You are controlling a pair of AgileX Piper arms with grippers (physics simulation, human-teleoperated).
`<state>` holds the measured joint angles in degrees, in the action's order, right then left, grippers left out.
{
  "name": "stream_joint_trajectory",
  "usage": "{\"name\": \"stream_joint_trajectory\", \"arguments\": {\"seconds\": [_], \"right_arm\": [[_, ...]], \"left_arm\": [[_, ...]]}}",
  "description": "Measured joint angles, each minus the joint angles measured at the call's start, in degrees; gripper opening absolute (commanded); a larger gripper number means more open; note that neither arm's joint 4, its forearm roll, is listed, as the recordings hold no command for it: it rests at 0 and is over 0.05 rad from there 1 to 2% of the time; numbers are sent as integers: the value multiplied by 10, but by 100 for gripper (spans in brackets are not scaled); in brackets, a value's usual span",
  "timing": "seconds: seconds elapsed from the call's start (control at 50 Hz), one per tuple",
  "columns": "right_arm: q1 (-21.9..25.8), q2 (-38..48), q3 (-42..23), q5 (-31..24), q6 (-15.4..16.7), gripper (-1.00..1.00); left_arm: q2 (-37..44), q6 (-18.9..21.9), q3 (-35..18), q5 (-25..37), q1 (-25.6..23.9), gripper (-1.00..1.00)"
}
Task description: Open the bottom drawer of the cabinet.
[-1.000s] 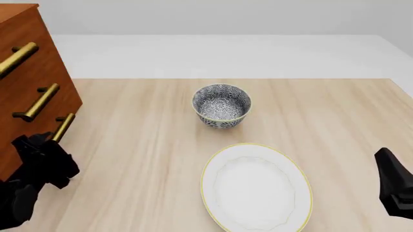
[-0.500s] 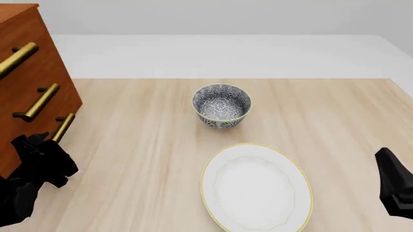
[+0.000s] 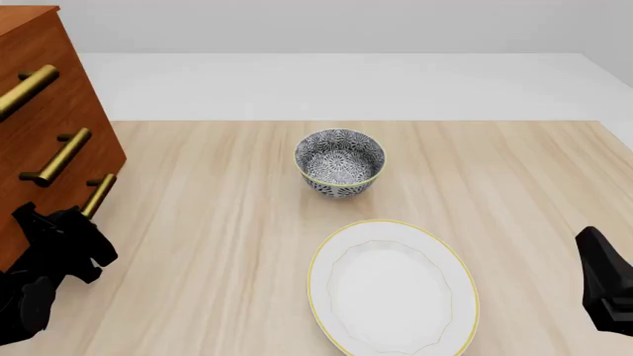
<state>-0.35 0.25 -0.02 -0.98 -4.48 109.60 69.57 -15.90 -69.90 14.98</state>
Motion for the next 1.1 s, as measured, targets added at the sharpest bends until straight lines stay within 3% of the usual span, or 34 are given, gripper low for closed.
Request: {"name": "stream_joint_trajectory", "arguments": {"seconds": [1.1], "right_arm": [[-3,-2,0,6,-3,100]], "left_arm": [[-37,-13,35,13,-114,-100]]}}
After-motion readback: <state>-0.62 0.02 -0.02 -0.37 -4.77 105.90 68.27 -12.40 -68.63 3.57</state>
